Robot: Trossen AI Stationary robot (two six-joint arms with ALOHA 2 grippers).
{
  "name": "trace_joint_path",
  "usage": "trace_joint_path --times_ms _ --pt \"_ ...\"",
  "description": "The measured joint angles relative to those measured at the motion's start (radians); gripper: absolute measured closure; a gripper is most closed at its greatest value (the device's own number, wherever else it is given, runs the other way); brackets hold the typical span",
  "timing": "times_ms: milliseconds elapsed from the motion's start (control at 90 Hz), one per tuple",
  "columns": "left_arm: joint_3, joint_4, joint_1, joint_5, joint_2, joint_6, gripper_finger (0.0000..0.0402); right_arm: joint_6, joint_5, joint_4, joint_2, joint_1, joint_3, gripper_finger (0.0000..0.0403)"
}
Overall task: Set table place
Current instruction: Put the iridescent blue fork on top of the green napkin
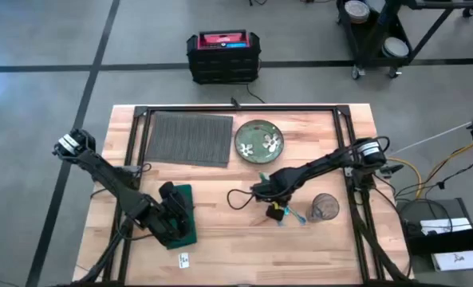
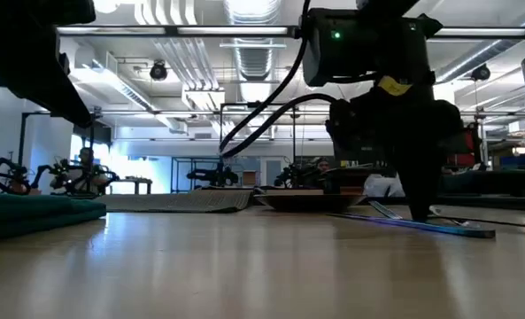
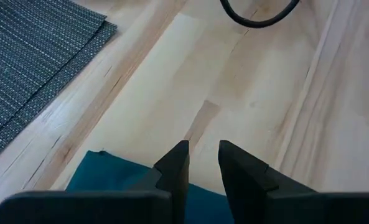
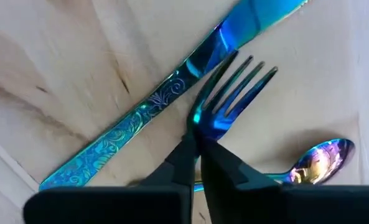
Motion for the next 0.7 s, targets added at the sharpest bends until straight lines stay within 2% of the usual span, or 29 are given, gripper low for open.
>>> trace_joint_path --times_ms 389,700 --pt "0.0 0.003 0.0 0.005 0.0 0.0 0.0326 -0.046 -0.001 -0.08 -0.057 -0.001 0.094 0.0402" --pt "0.0 0.003 0.0 0.019 0.0 0.004 0.0326 0.123 -0.011 -0.106 -0.027 0.014 0.076 0.0403"
